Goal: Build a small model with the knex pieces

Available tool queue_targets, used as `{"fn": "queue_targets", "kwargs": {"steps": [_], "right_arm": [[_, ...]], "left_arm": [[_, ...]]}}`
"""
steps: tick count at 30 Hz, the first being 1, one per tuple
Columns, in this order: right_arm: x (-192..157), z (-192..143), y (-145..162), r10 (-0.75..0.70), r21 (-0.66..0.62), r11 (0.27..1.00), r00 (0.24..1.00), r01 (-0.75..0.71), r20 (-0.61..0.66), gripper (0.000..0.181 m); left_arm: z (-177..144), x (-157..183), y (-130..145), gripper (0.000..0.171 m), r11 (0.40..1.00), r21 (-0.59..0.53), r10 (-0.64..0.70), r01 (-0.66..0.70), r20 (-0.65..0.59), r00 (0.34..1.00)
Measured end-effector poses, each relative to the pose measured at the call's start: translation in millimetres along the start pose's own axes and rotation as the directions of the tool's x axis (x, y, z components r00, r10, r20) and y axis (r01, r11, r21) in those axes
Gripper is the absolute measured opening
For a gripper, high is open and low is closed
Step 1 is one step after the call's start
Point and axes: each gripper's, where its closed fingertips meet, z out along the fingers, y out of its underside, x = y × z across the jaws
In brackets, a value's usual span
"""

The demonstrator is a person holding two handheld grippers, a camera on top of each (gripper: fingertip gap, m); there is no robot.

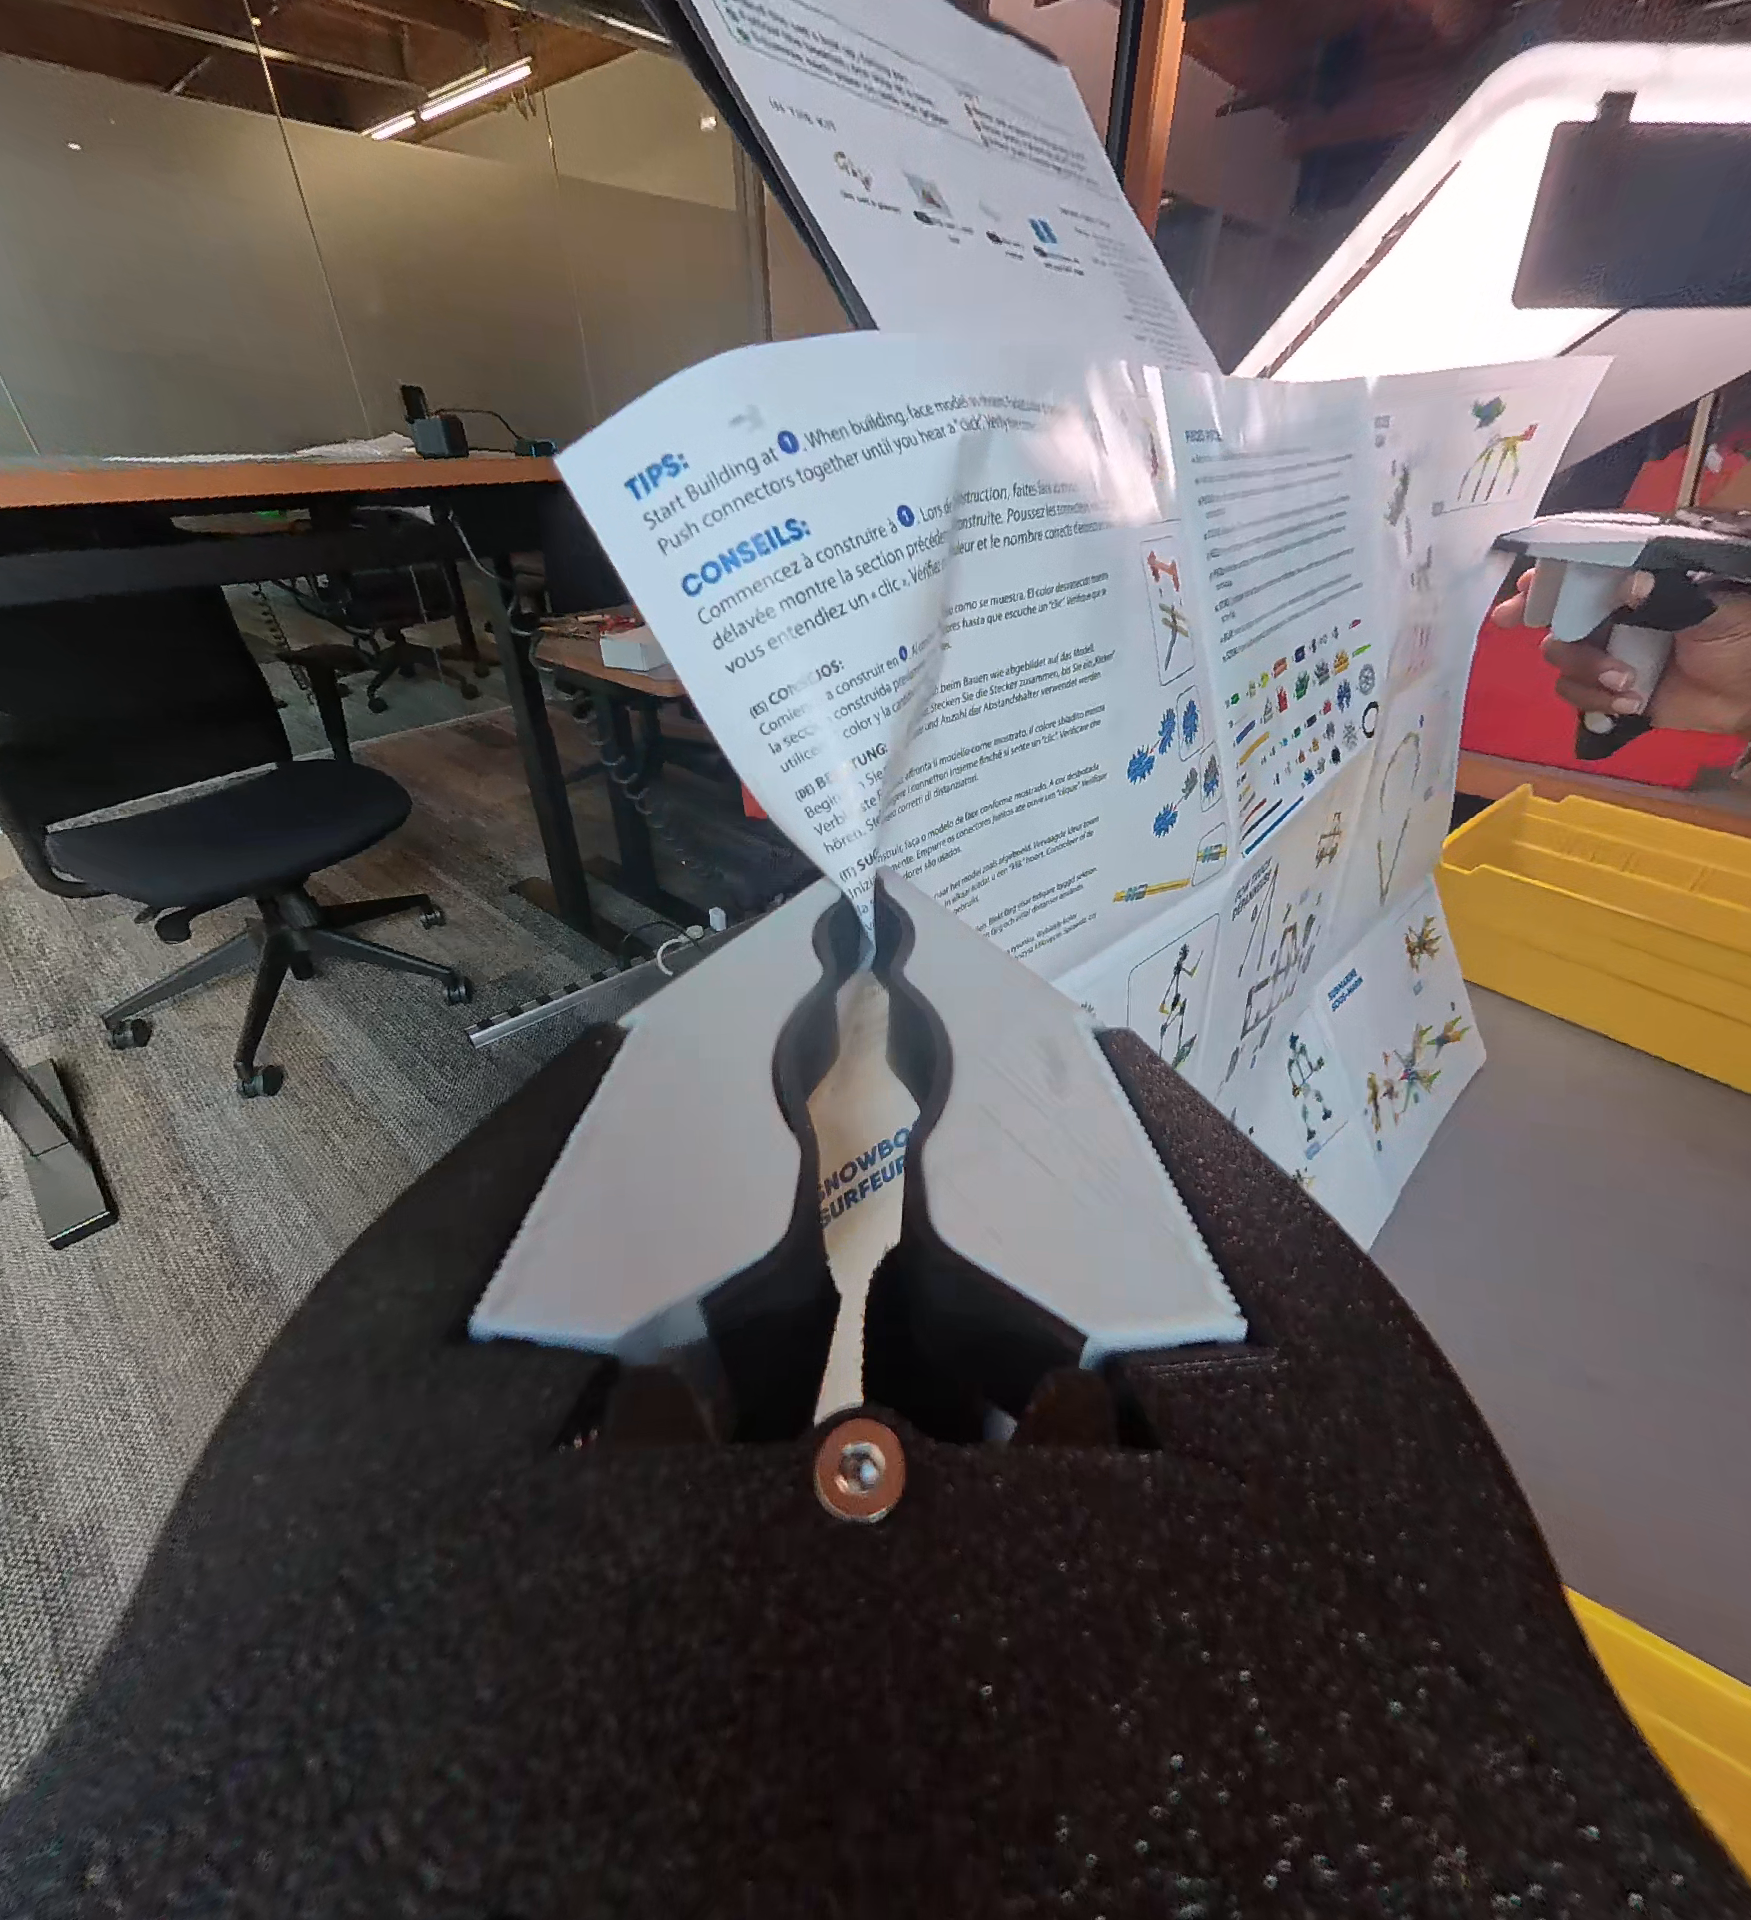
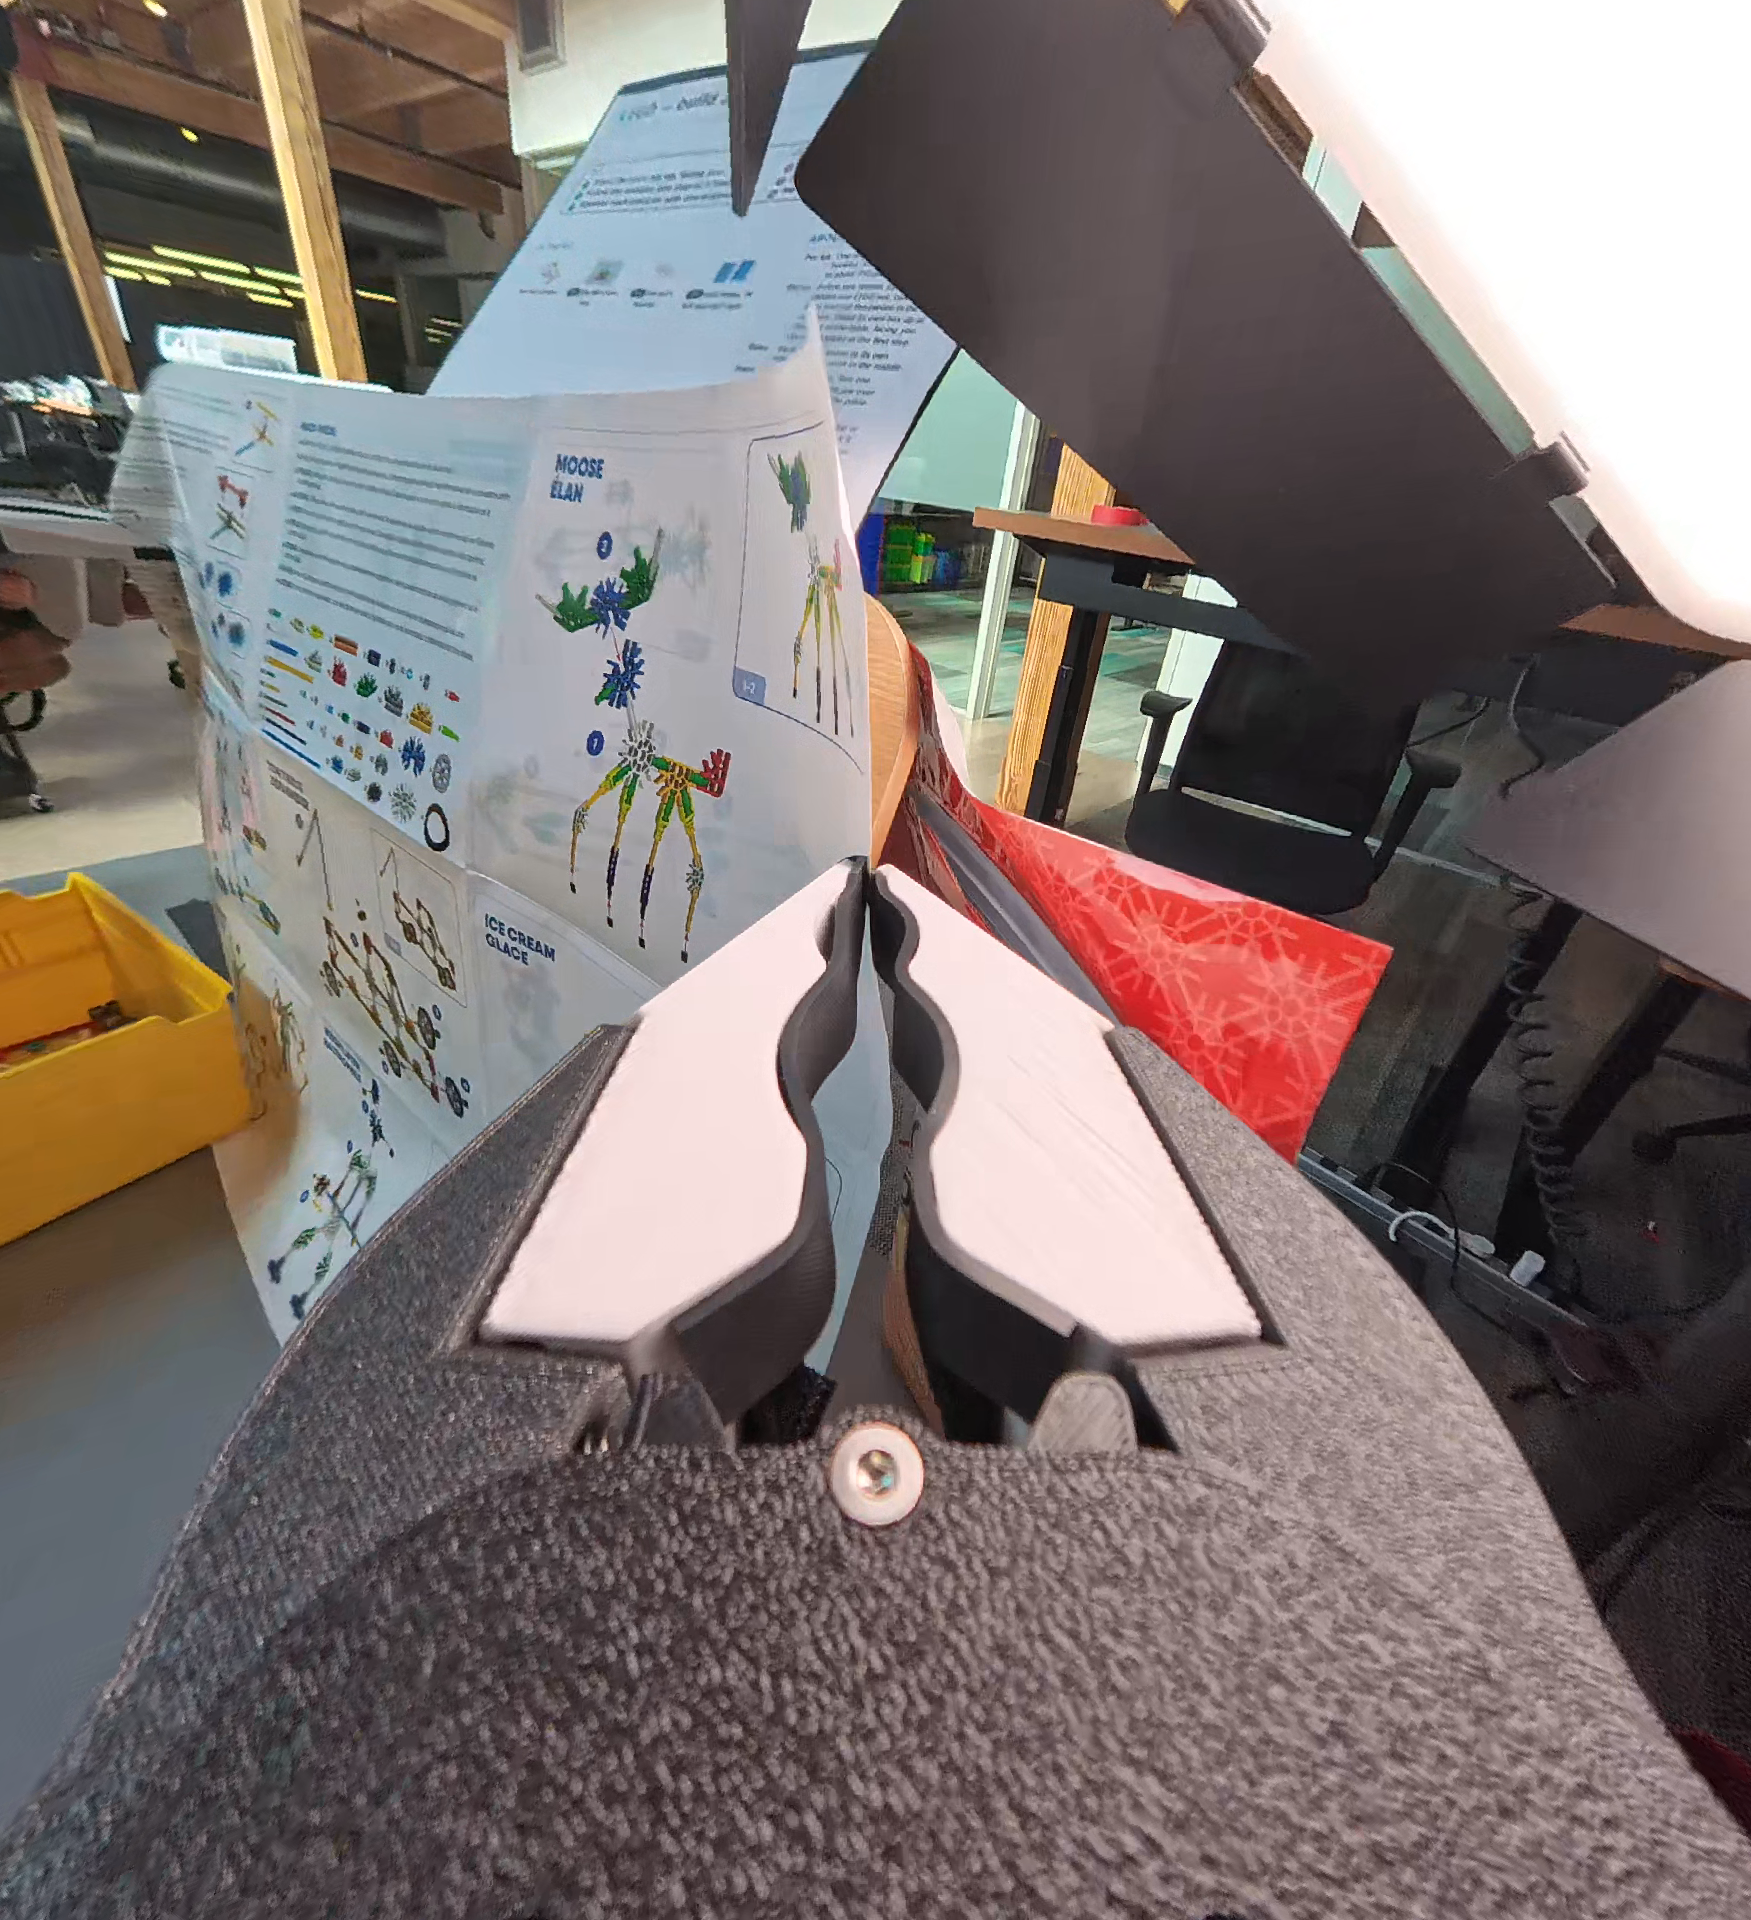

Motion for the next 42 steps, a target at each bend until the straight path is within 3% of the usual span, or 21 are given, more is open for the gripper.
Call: {"fn": "queue_targets", "kwargs": {"steps": [5,11,14,25,32,39,42], "right_arm": [[-8.6,7.6,-17.0,-0.020,0.010,1.000,1.000,0.020,0.001,0.000],[-0.9,5.5,-6.7,-0.005,-0.009,1.000,0.999,0.005,-0.040,0.000],[3.2,2.4,4.5,-0.011,-0.045,0.999,0.998,0.008,-0.068,0.012],[-1.0,-23.3,56.9,-0.011,-0.167,0.986,0.991,-0.012,-0.135,0.050],[-12.7,-20.8,81.8,-0.009,-0.231,0.973,0.992,-0.020,-0.122,0.047],[-21.6,-3.0,89.1,0.007,-0.248,0.968,0.996,-0.029,-0.088,0.010],[-25.2,-5.1,90.5,-0.019,-0.260,0.966,0.996,-0.004,-0.087,0.020]], "left_arm": [[-0.5,-9.2,-9.3,0.000,1.000,-0.012,0.014,-0.014,0.033,0.999],[3.2,-12.3,-5.1,0.004,1.000,-0.012,0.000,0.001,0.053,0.999],[4.4,-18.2,2.3,0.017,0.999,-0.033,-0.031,0.033,0.078,0.997],[-18.5,-14.6,13.7,0.033,0.998,-0.038,-0.055,0.059,0.111,0.992],[-20.5,28.6,48.9,0.039,0.988,-0.155,-0.016,0.021,0.035,0.999],[2.8,46.2,79.2,0.049,0.962,-0.271,0.032,-0.034,-0.011,0.999],[8.3,42.0,78.9,0.049,0.960,-0.273,0.062,-0.060,0.000,0.998]]}}
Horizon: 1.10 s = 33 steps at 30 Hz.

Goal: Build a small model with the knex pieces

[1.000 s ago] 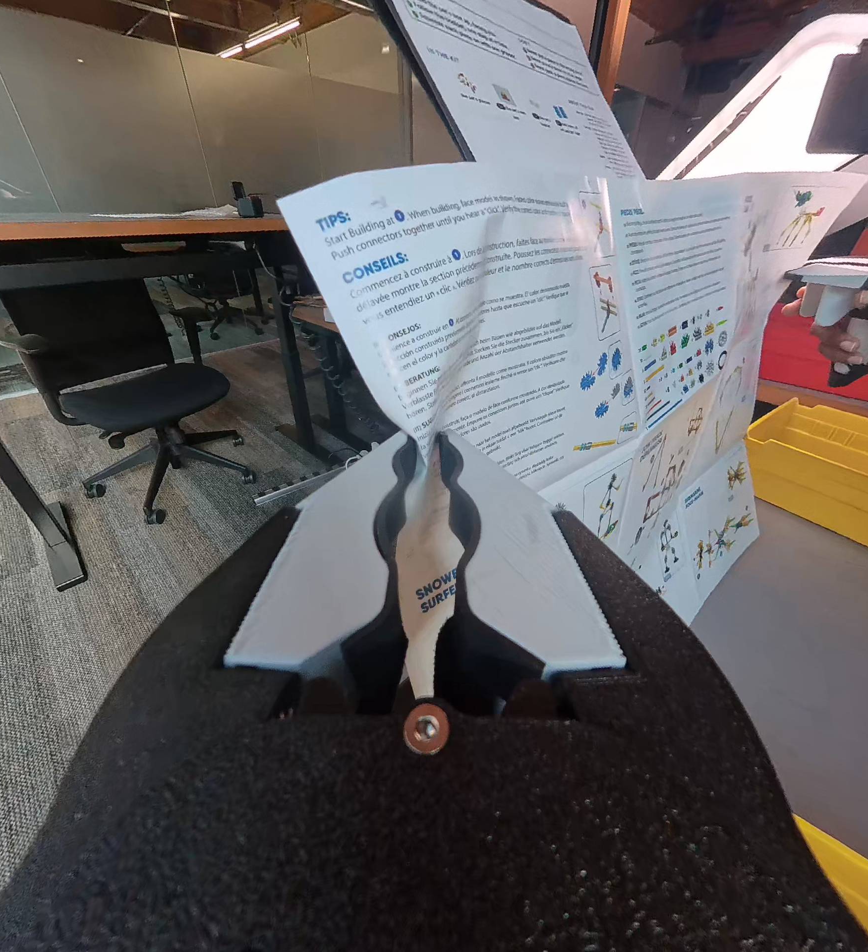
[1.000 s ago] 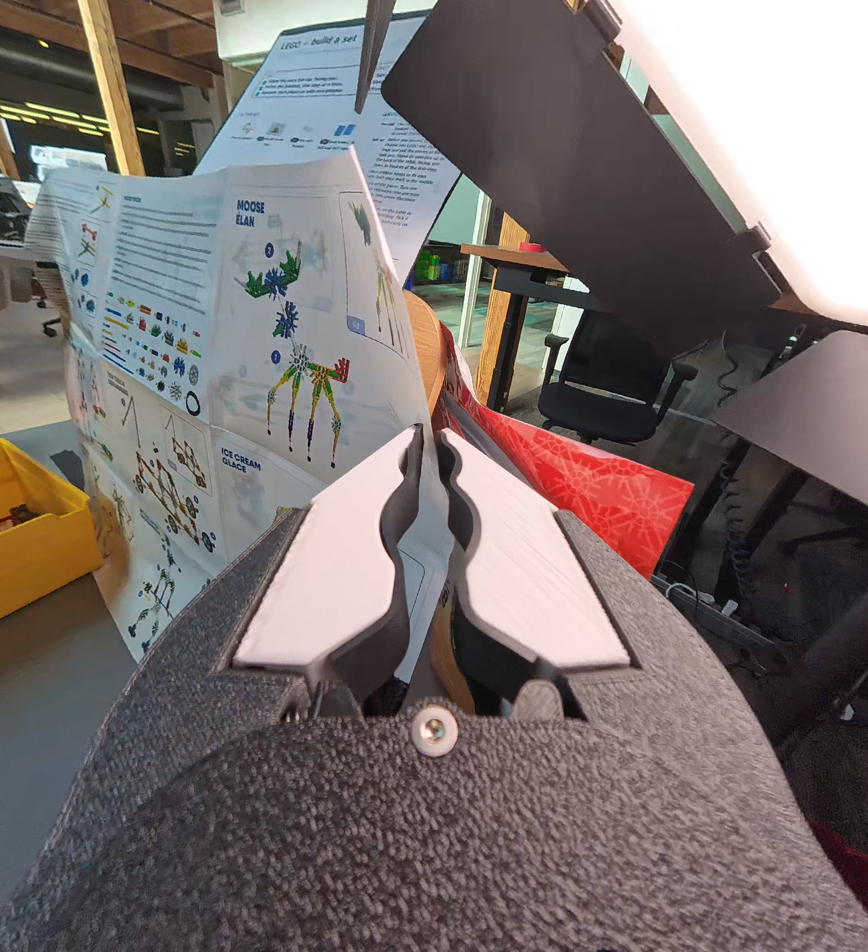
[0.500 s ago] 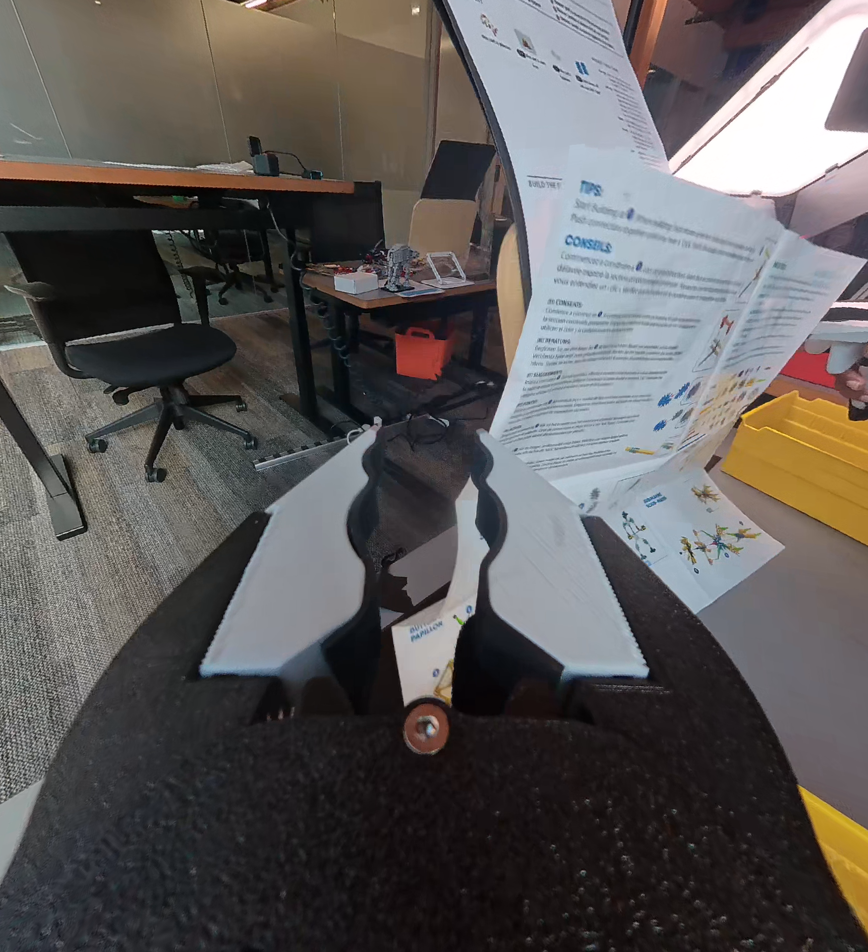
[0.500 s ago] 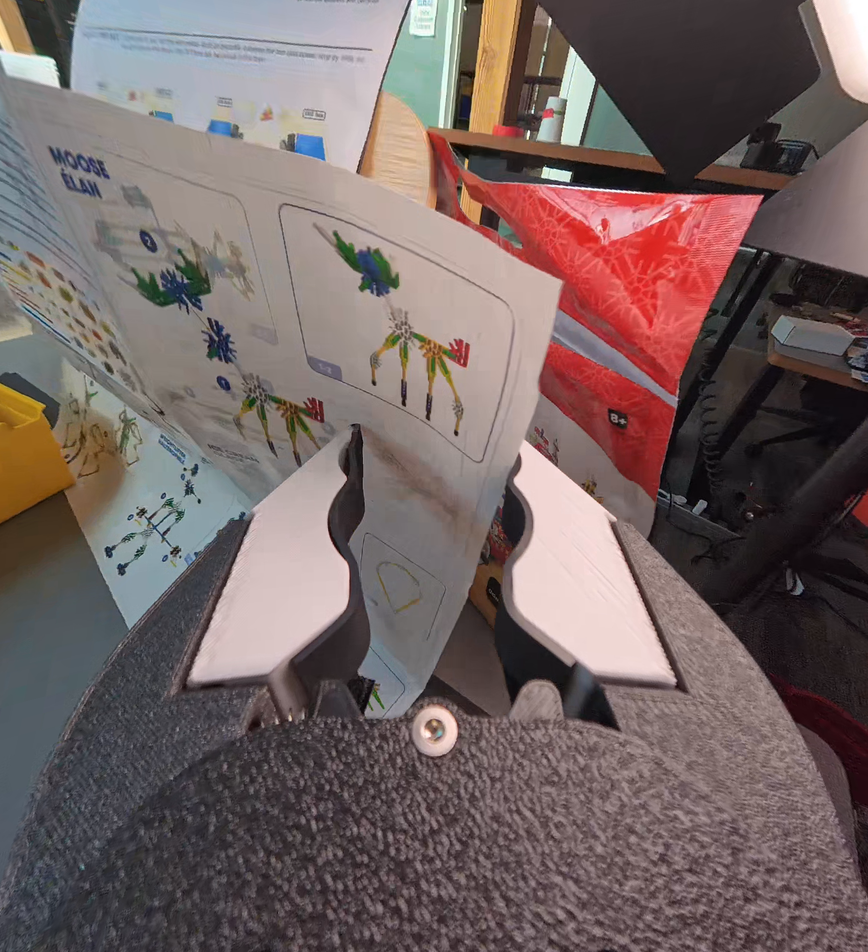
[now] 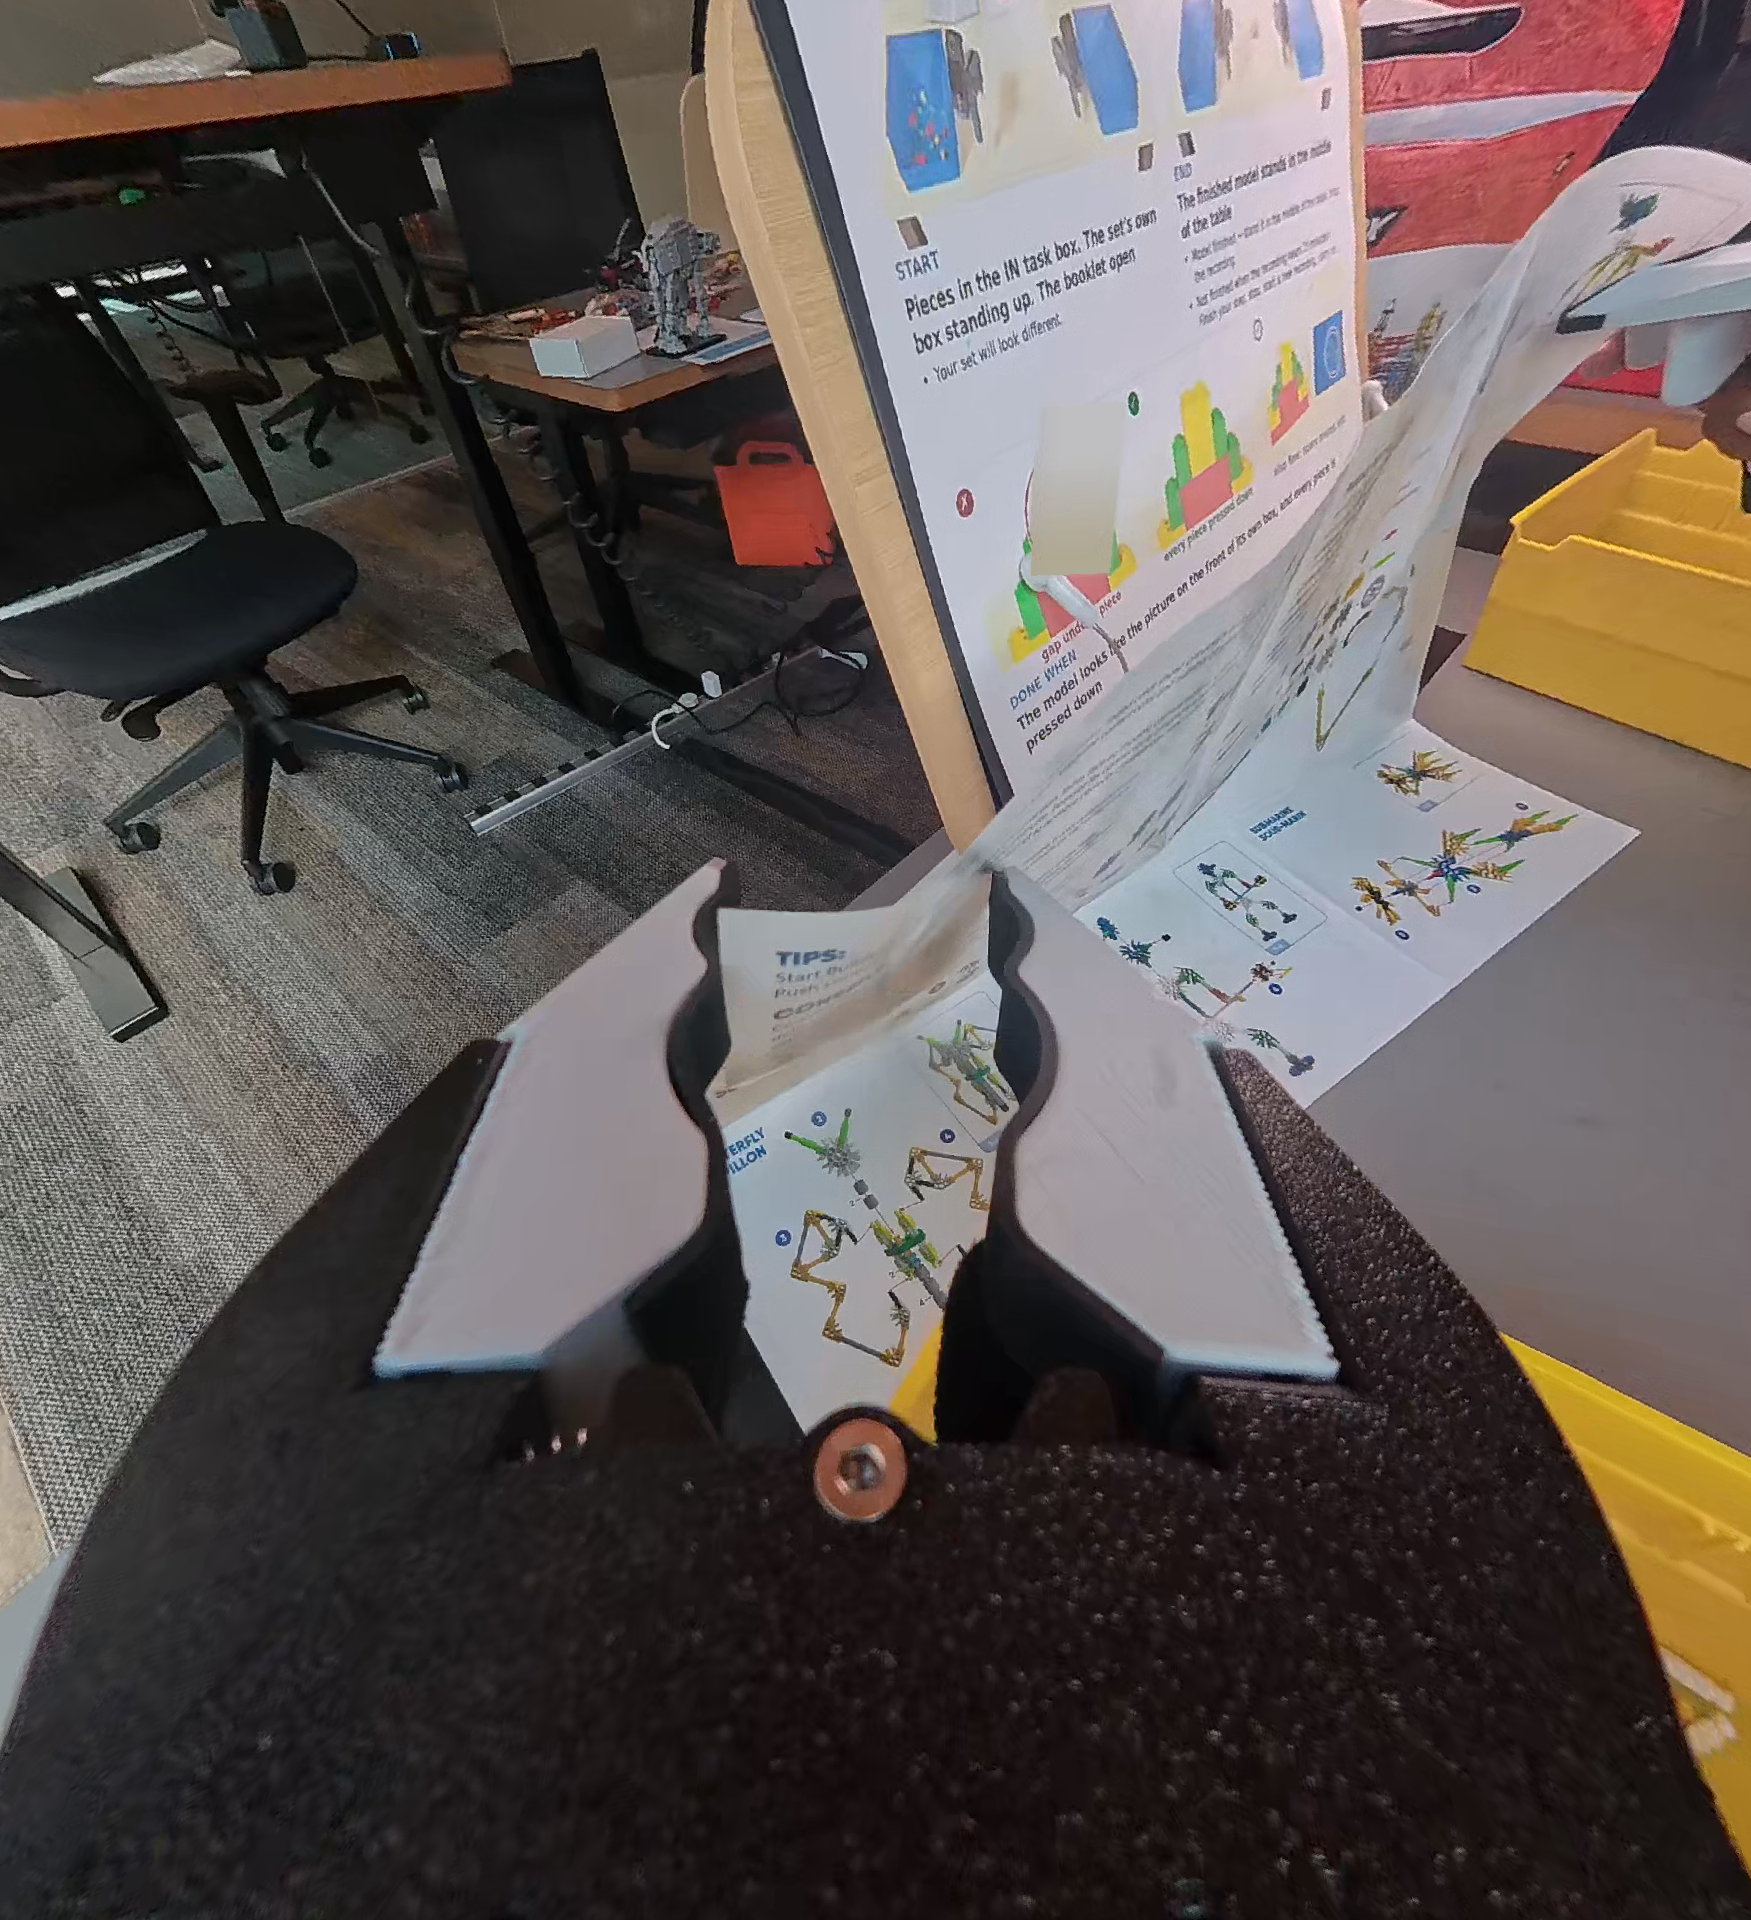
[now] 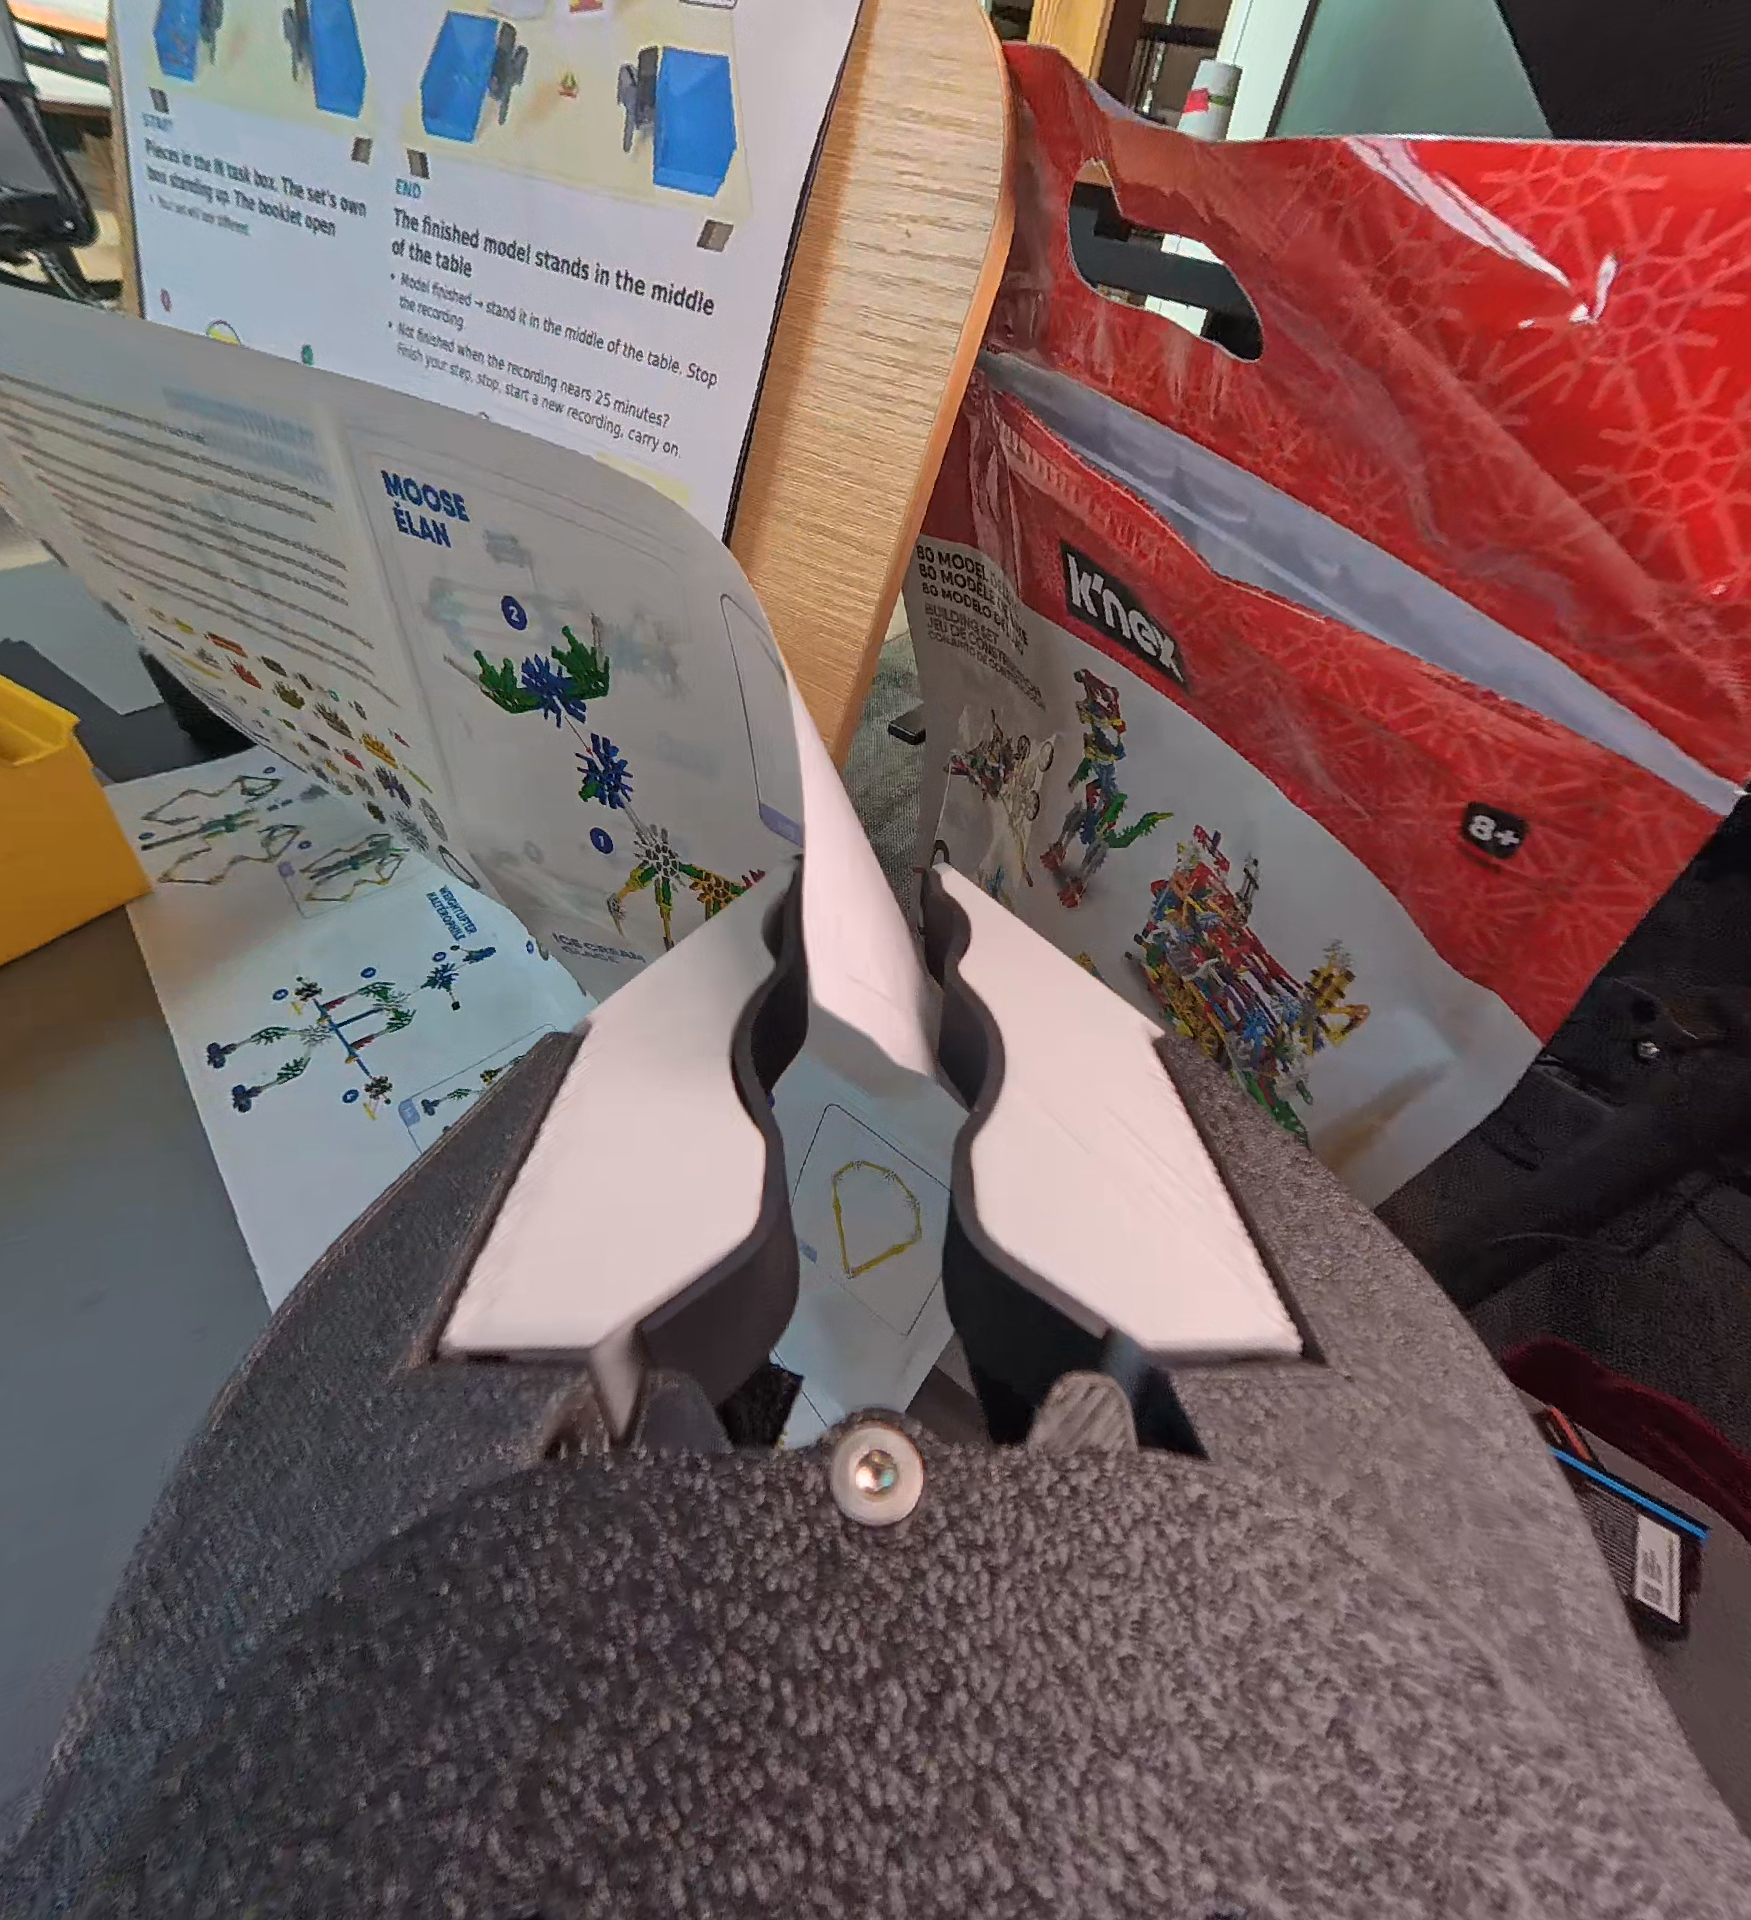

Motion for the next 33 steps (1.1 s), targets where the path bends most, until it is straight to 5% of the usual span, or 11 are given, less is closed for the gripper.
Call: {"fn": "queue_targets", "kwargs": {"steps": [3,5,9,13,17,19,21,23,33], "right_arm": [[8.3,-6.8,-5.2,-0.064,-0.025,0.998,0.993,0.061,-0.100,0.048],[14.6,-21.7,-20.0,-0.192,-0.046,0.981,0.950,0.186,-0.248,0.061],[-32.6,-42.5,-72.7,-0.591,-0.106,0.792,0.709,0.602,-0.385,0.068],[-115.4,6.8,-91.2,-0.785,-0.161,0.617,0.617,0.770,-0.058,0.075],[-126.8,73.4,-94.4,-0.794,-0.278,0.511,0.571,0.813,0.210,0.085],[-124.1,94.9,-79.6,-0.717,-0.358,0.492,0.603,0.793,0.350,0.073],[-124.5,104.3,-78.1,-0.691,-0.377,0.470,0.598,0.798,0.405,0.026],[-130.1,106.6,-94.8,-0.705,-0.343,0.488,0.594,0.803,0.389,0.000],[-125.2,118.9,-189.2,-0.846,-0.339,0.435,0.507,0.834,0.162,0.000]], "left_arm": [[5.2,-7.7,-3.9,0.035,0.999,-0.009,0.035,-0.034,0.021,0.999],[6.3,-10.0,-8.4,0.002,0.998,-0.008,0.064,-0.064,0.028,0.998],[4.7,-3.1,-23.5,0.000,0.996,0.026,0.091,-0.091,0.010,0.996],[3.8,3.9,-38.4,0.000,0.992,0.028,0.119,-0.120,0.010,0.993],[-1.7,10.1,-56.2,0.000,0.986,0.049,0.157,-0.158,0.025,0.987],[-6.9,11.0,-64.5,0.000,0.984,0.069,0.165,-0.167,0.032,0.986],[-13.2,11.0,-70.7,0.000,0.982,0.084,0.166,-0.168,0.030,0.986],[-19.0,7.2,-74.0,0.000,0.981,0.084,0.173,-0.176,0.045,0.984],[-47.3,-32.8,-138.5,0.009,0.969,0.215,0.073,-0.121,0.219,0.973]]}}
